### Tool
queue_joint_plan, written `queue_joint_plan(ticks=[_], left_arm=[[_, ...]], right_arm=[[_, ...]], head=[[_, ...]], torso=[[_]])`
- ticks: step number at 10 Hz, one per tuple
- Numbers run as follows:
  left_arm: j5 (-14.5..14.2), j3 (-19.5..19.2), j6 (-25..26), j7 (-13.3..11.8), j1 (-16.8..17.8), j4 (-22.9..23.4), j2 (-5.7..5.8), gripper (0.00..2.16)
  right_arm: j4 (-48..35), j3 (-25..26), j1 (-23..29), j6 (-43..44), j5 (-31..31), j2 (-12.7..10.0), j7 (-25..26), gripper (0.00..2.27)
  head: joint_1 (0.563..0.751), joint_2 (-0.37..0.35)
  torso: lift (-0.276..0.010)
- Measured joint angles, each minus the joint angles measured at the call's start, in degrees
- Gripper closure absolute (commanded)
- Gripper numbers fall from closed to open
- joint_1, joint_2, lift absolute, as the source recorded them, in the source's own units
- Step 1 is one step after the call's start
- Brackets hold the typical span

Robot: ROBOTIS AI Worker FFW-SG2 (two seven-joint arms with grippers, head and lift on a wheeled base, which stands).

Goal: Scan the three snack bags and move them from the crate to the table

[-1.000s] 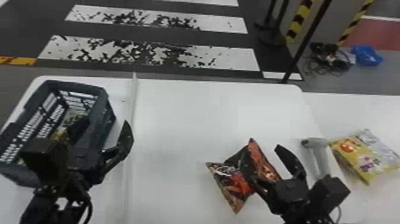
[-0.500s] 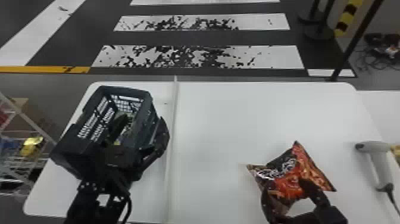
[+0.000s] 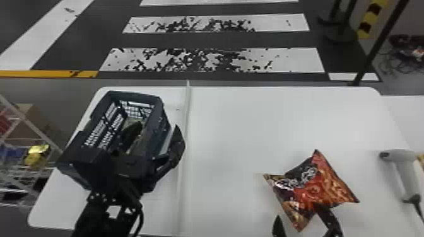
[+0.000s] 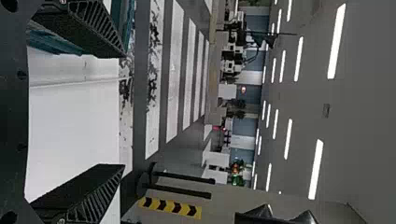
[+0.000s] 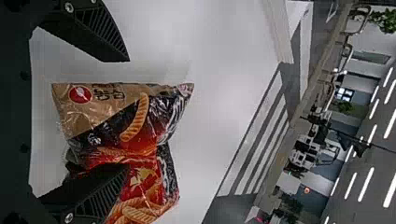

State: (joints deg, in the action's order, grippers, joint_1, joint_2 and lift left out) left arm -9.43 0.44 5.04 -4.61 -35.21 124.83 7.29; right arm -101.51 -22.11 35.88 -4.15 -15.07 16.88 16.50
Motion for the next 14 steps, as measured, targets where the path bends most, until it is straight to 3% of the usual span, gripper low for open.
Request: queue_joint_plan(ticks=[1,2,6,8,9,11,14], left_arm=[[0.0,0.0,0.1,-0.1,0.0,0.0,0.02,0.03],[-0.1,0.1,0.2,-0.2,0.0,0.0,0.06,0.03],[-0.2,0.1,0.0,-0.4,0.0,-0.6,0.09,0.03],[-0.3,0.1,0.0,-0.4,0.0,-0.4,0.09,0.03],[-0.3,0.2,0.0,-0.4,0.0,-0.3,0.09,0.03],[-0.2,0.6,0.1,-0.4,-0.1,-0.3,0.09,0.03],[0.4,1.3,0.1,-0.3,-0.1,-0.2,0.16,0.03]], right_arm=[[0.8,-2.0,-1.3,-3.2,-2.1,0.2,2.5,1.32],[1.1,-3.5,-2.4,-6.2,-3.3,0.4,4.2,2.24],[-2.1,-2.2,-3.2,-3.8,-2.9,1.1,6.3,2.25],[-7.9,1.6,-2.9,-4.0,3.8,1.4,0.2,2.24],[-12.2,5.8,-2.8,-5.6,12.0,0.9,-5.0,2.24],[-20.1,15.7,-1.9,-11.5,29.8,-2.9,-14.7,2.25],[-22.8,34.2,-2.6,-38.1,66.2,-11.6,-26.8,2.25]], head=[[0.695,0.106],[0.695,0.104],[0.695,0.085],[0.695,0.081],[0.695,0.066],[0.695,0.027],[0.695,0.031]], torso=[[-0.062],[-0.062],[-0.062],[-0.062],[-0.062],[-0.062],[-0.062]])
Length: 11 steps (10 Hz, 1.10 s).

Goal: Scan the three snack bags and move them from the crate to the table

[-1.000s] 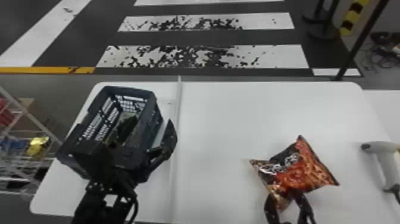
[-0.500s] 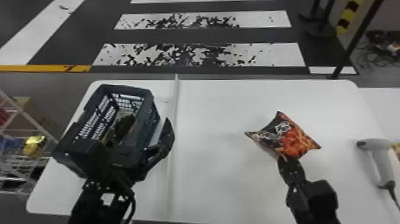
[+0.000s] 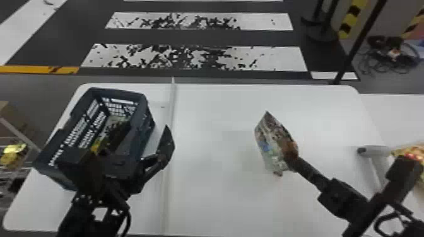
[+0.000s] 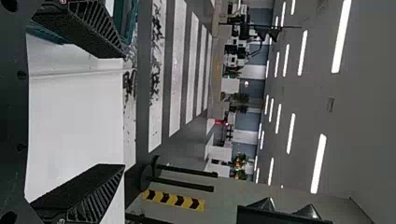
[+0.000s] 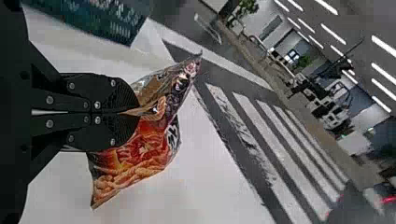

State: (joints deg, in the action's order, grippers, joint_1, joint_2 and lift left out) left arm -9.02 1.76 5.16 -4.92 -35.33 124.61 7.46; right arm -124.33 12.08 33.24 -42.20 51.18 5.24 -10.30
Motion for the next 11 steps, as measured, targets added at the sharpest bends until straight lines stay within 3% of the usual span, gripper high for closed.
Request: queue_joint_plan(ticks=[2,3,5,6,7,8,9,11], left_arm=[[0.7,0.6,0.0,0.1,0.1,0.0,0.02,0.03],[1.1,1.0,0.1,0.2,0.1,0.0,0.02,0.03],[1.7,1.8,-0.1,0.5,-0.1,0.3,0.31,0.03],[2.2,2.3,-0.1,0.8,-0.4,0.6,0.43,0.03],[2.6,2.7,-0.1,0.8,-0.7,1.0,0.50,0.03],[3.1,3.3,-0.1,0.9,-1.1,1.5,0.60,0.03],[3.7,3.8,-0.1,1.0,-1.4,1.8,0.69,0.03],[4.0,4.3,-0.1,1.0,-2.1,2.5,0.81,0.03]], right_arm=[[0.7,8.1,-0.6,-12.4,14.1,-2.2,-1.0,2.25],[0.8,11.0,-0.6,-15.4,17.4,-3.2,0.3,2.24],[2.9,14.3,-1.4,-15.6,17.9,-4.2,8.1,2.23],[4.3,15.0,-1.9,-13.0,16.1,-4.3,10.0,2.12],[4.9,15.5,-2.8,-11.6,13.9,-4.3,11.7,1.65],[5.4,16.1,-4.0,-11.4,11.1,-4.3,13.4,0.20],[5.6,16.6,-4.7,-11.7,8.8,-4.2,13.5,0.00],[3.7,16.8,-4.5,-12.0,3.4,-3.9,13.3,0.00]], head=[[0.695,0.037],[0.695,0.024],[0.695,-0.046],[0.695,-0.098],[0.695,-0.119],[0.695,-0.157],[0.695,-0.185],[0.695,-0.224]], torso=[[-0.062],[-0.062],[-0.062],[-0.062],[-0.062],[-0.062],[-0.062],[-0.062]])
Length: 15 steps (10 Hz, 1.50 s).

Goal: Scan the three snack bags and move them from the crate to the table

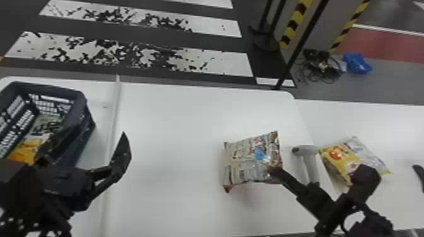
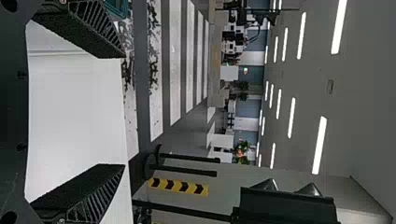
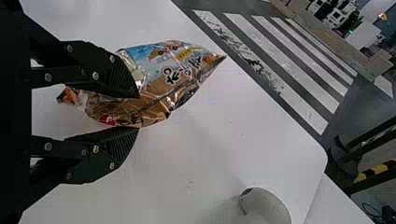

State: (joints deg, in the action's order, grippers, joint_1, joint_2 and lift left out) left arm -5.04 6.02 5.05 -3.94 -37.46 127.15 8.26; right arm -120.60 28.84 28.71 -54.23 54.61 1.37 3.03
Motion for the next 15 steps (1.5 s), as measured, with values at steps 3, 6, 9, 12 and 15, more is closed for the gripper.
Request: queue_joint_plan(ticks=[3,6,9,12,15], left_arm=[[0.0,0.5,-1.1,0.1,-1.1,0.6,0.40,0.03],[0.3,0.6,-1.6,0.4,-1.3,0.6,0.44,0.03],[1.0,1.5,-1.1,0.4,-0.5,0.2,0.48,0.03],[1.2,1.7,-1.2,0.7,-0.3,-0.8,1.15,0.03],[1.2,2.0,-1.2,0.8,-0.5,-1.1,1.74,0.03]], right_arm=[[-2.0,-0.5,0.2,1.9,-7.9,1.6,-6.0,0.07],[-6.7,-1.2,2.5,5.4,-10.7,1.8,-15.6,0.72],[-8.3,-7.1,2.5,2.8,-12.4,1.8,-22.3,2.24],[-2.4,-15.0,0.0,6.6,-19.1,1.6,-24.6,2.24],[3.7,-19.1,-1.0,15.7,-22.8,1.6,-24.5,2.24]], head=[[0.695,-0.250],[0.695,-0.234],[0.695,-0.134],[0.695,-0.046],[0.695,-0.031]], torso=[[-0.062],[-0.062],[-0.062],[-0.062],[-0.062]])
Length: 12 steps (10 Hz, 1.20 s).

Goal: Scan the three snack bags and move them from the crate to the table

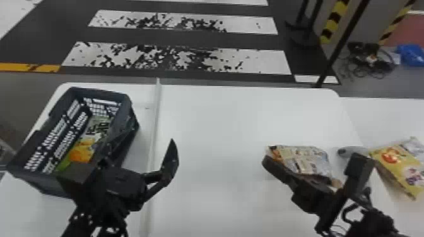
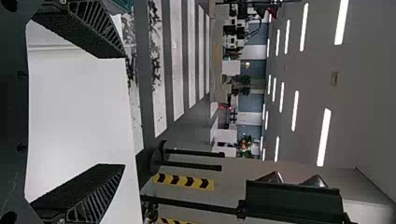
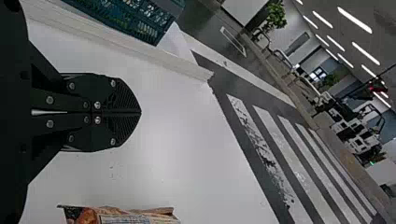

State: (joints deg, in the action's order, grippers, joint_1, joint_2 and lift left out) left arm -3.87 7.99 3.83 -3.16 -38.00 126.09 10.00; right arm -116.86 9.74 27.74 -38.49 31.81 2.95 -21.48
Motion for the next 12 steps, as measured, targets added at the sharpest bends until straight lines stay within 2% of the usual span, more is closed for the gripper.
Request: queue_joint_plan(ticks=[2,6,12], left_arm=[[0.2,0.9,0.0,0.3,-0.5,-0.1,0.76,0.03],[0.9,2.4,-0.6,0.9,-1.1,-0.1,1.97,0.03],[1.0,2.7,-1.8,1.0,-0.5,-0.6,2.04,0.03]], right_arm=[[2.1,-0.3,-1.5,7.4,-2.5,0.0,2.7,2.24],[8.7,0.4,-8.5,9.4,-12.5,0.3,6.5,2.24],[13.1,3.4,-6.2,15.0,-12.9,1.9,8.1,2.24]], head=[[0.695,-0.080],[0.695,-0.156],[0.695,-0.239]], torso=[[-0.062],[-0.062],[-0.062]])
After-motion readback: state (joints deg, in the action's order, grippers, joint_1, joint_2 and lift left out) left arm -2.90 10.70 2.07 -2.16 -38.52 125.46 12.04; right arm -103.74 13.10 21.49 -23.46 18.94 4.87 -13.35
